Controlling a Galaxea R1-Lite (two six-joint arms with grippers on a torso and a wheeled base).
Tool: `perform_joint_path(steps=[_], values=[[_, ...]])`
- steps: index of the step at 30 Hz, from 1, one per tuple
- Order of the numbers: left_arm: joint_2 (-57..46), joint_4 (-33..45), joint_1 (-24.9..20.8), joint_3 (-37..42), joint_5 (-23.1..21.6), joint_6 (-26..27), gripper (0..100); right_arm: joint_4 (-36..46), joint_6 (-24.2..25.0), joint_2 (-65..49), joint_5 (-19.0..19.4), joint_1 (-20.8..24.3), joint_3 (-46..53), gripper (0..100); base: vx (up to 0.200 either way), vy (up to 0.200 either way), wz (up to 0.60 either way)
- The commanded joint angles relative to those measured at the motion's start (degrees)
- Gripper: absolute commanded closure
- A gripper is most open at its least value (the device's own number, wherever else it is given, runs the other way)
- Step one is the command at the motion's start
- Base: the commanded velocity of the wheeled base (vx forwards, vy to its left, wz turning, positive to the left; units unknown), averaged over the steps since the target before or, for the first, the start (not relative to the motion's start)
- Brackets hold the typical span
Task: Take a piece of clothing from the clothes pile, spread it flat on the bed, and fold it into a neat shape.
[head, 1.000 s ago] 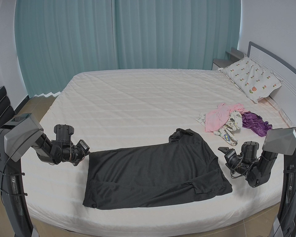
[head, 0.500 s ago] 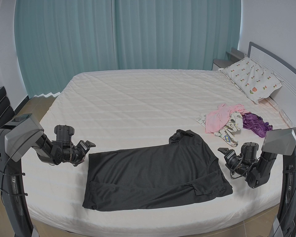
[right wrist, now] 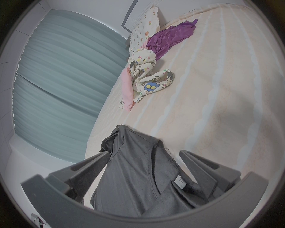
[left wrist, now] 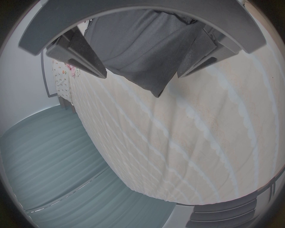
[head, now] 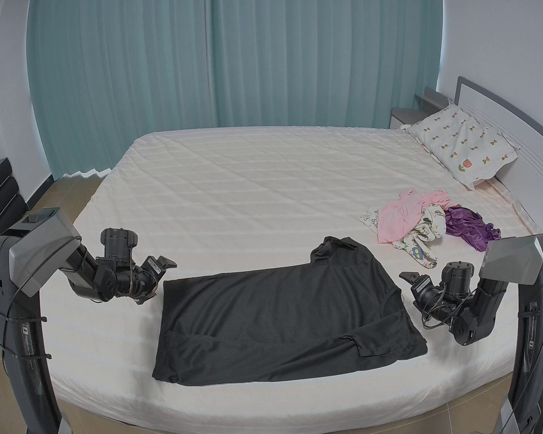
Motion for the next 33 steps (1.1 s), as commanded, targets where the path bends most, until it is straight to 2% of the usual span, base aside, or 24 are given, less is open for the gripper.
perform_joint_path(steps=[1, 5, 17, 26, 33], values=[[0.2, 0.0, 0.0, -0.1, 0.0, -0.2, 0, 0.0, 0.0, 0.1, 0.0, 0.0, 0.0, 0, 0.0, -0.2, 0.0], [0.2, -0.1, 0.0, -0.2, 0.0, -0.2, 0, 0.0, 0.0, 0.1, 0.0, 0.0, 0.0, 0, 0.0, -0.2, 0.0], [0.3, -0.1, 0.3, -0.5, 0.0, -0.4, 0, -0.1, -0.2, 0.5, -0.1, 0.1, 0.0, 0, 0.0, 0.0, 0.0], [0.4, -0.1, 0.4, -1.1, 0.3, -0.1, 0, -0.1, -0.2, 0.5, -0.1, 0.2, 0.1, 0, 0.2, 0.0, 0.0], [1.4, -4.0, 0.7, -1.2, 1.0, 0.0, 0, -0.1, -0.4, 0.8, -0.1, 0.2, 0.1, 0, 0.0, 0.0, 0.0]])
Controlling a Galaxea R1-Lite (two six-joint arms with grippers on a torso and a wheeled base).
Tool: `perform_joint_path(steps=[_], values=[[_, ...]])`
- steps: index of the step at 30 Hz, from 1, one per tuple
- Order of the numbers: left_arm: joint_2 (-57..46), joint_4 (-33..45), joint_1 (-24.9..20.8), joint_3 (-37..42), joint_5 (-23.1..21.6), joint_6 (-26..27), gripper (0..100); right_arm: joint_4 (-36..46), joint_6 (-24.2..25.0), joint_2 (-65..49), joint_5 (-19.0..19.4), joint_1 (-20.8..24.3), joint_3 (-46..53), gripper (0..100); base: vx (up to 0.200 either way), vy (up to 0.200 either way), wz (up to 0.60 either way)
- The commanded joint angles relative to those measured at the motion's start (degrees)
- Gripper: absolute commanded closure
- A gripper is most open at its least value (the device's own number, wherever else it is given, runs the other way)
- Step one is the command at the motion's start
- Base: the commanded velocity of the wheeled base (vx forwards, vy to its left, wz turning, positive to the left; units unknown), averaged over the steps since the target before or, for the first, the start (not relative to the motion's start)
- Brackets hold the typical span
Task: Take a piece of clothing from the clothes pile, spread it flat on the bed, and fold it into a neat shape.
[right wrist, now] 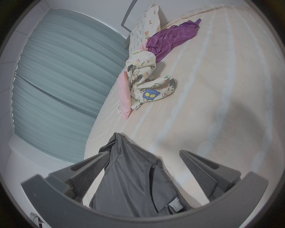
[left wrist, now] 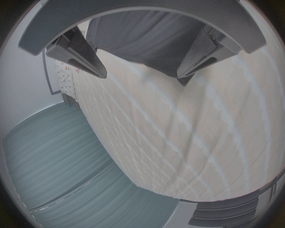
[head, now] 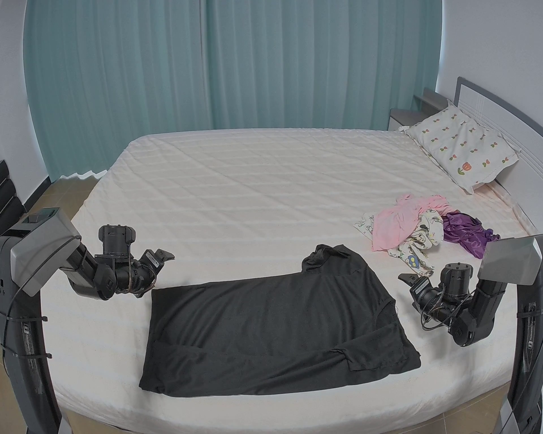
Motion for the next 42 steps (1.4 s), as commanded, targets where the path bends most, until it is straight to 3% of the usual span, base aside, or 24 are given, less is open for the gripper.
perform_joint_path(steps=[1, 8, 16, 22, 30, 41, 42], values=[[1.0, -0.8, 0.2, -0.1, 0.8, 0.0, 0, 0.0, -0.1, 0.3, 0.0, 0.1, 0.0, 0, 0.0, 0.0, 0.0], [1.5, -0.7, 0.5, -0.4, 1.8, 1.8, 0, 0.0, -0.3, 0.3, 0.0, 0.1, 0.0, 0, 0.0, 0.0, 0.0], [4.0, -0.9, 1.5, 1.6, 1.7, 12.2, 0, 0.0, -0.3, 0.4, 0.0, 0.1, 0.0, 0, 0.0, 0.0, 0.0], [4.1, -1.7, 2.5, 2.9, 0.4, 13.8, 0, 0.0, -0.3, 0.4, 0.0, 0.1, 0.0, 0, 0.0, 0.0, 0.0], [4.6, -3.0, 2.8, 4.3, -5.2, 17.5, 0, 0.0, -0.3, 0.4, 0.1, 0.1, -0.1, 0, 0.0, 0.0, 0.0], [7.0, -6.7, 2.6, 4.2, -5.3, 19.3, 0, 0.0, -0.3, 0.5, 0.1, 0.6, -0.2, 0, 0.0, 0.0, 0.0], [7.0, -6.6, 2.6, 4.2, -5.5, 19.7, 100, 0.1, -0.3, 0.6, 0.1, 0.6, -0.4, 0, 0.0, 0.0, 0.0]])
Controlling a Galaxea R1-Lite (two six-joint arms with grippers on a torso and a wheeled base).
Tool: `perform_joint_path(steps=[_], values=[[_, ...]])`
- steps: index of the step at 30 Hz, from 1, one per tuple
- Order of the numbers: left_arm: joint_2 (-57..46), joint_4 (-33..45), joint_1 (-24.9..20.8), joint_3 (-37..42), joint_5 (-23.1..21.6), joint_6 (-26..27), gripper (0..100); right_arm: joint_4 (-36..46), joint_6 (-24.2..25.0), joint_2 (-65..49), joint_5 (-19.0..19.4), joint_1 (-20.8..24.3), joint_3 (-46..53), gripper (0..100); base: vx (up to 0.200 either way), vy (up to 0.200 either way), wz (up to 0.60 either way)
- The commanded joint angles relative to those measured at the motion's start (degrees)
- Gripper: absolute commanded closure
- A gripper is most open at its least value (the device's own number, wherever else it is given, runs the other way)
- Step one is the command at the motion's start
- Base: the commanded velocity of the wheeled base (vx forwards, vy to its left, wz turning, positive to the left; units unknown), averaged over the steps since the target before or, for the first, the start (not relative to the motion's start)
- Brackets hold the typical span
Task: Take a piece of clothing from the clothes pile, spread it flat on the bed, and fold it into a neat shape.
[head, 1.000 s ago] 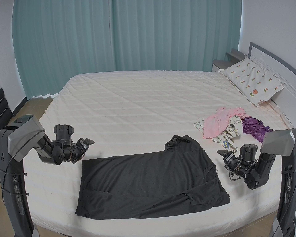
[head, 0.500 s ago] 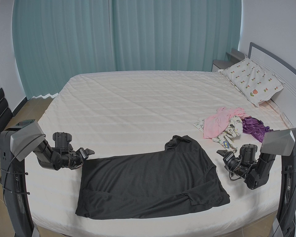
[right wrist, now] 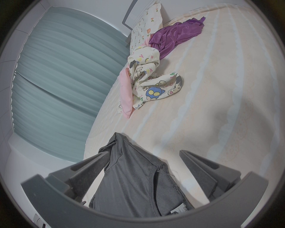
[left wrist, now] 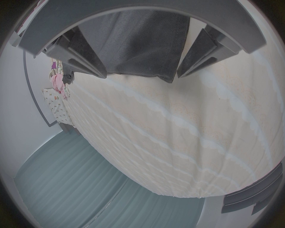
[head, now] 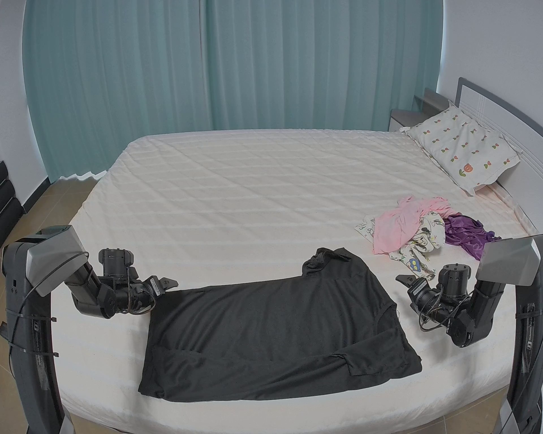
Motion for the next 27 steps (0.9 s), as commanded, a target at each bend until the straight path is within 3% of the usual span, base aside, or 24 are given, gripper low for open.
perform_joint_path(steps=[1, 7, 12, 16, 20, 27], values=[[0.7, 0.0, 0.0, 0.1, -0.3, 0.8, 100, 0.1, 0.0, 0.2, 0.1, 0.1, -0.6, 0, 0.0, 0.0, 0.0], [1.6, 0.0, 0.2, -0.6, -0.3, 2.1, 100, 1.2, -2.1, 0.1, 0.1, 1.4, -2.6, 0, 0.0, 0.0, 0.0], [1.6, -3.1, 0.1, -0.6, 0.4, -0.4, 100, 9.3, -12.9, 1.4, 0.1, 3.2, -10.6, 0, 0.0, 0.0, 0.0], [1.5, -10.2, 0.2, 0.0, 2.4, -5.9, 100, 19.5, -20.3, 2.0, 0.2, 3.4, -21.7, 0, 0.0, 0.0, 0.0], [1.4, -11.3, 0.3, 0.1, 3.3, -7.8, 100, 29.7, -28.9, 5.6, -0.4, 4.0, -32.7, 0, 0.0, 0.0, 0.0], [1.4, -11.7, 0.1, 2.4, 3.3, -7.9, 100, 37.4, -36.0, 10.4, 2.8, 4.3, -47.2, 0, 0.0, 0.0, 0.0]])
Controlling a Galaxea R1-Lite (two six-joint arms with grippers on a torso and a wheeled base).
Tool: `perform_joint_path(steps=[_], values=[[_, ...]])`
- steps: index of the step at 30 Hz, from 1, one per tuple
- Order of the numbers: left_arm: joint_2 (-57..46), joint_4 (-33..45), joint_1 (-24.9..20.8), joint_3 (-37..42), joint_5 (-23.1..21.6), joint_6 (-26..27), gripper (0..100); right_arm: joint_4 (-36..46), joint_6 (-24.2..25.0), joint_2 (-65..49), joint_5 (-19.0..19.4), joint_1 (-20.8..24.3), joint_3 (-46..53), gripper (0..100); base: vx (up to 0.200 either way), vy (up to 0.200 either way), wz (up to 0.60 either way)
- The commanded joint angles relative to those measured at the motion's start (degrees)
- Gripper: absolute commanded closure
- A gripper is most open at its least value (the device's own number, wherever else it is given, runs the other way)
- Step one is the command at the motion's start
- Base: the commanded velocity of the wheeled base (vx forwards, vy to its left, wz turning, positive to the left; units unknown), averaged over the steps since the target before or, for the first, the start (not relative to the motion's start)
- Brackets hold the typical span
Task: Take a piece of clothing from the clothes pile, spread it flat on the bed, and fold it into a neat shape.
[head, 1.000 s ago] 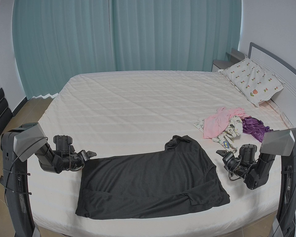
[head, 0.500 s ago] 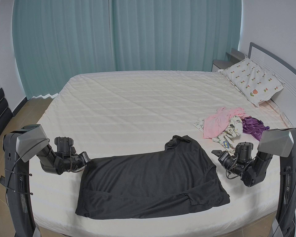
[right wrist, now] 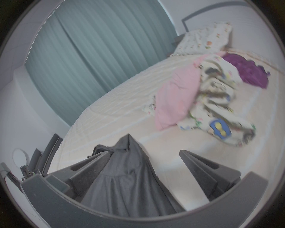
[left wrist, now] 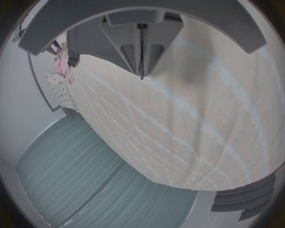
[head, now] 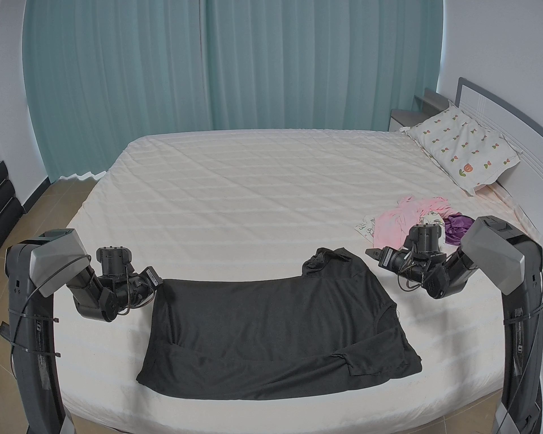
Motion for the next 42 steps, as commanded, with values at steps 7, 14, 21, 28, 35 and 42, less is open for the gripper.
perform_joint_path(steps=[7, 14, 21, 28, 35, 42], values=[[-0.2, -1.4, 0.0, 3.1, 0.5, -1.3, 100, 12.7, -6.4, 9.0, 3.0, 1.9, -17.8, 0, 0.0, 0.0, 0.0], [-0.2, -1.4, 0.1, 3.7, 0.5, -1.3, 100, 13.2, -6.4, 14.2, 3.4, 2.9, -23.7, 0, 0.0, 0.0, 0.0], [-0.2, -1.4, 0.1, 3.6, 0.6, -1.6, 100, 14.2, -5.7, 15.1, 3.4, 2.8, -25.8, 0, 0.0, 0.0, 0.0], [-0.4, -1.4, 0.3, 3.4, 0.7, -2.4, 100, 13.7, -3.5, 14.3, 3.2, 2.9, -25.0, 100, 0.0, 0.0, 0.0], [-0.5, -1.4, 0.6, 3.2, 0.6, -2.5, 100, 13.0, -1.7, 12.1, 2.9, 2.7, -22.5, 100, 0.0, 0.0, 0.0], [-0.9, -1.4, 1.0, 3.2, 0.7, -2.5, 100, 12.6, -0.2, 9.9, 2.8, 2.2, -22.4, 100, 0.0, 0.0, 0.0]])
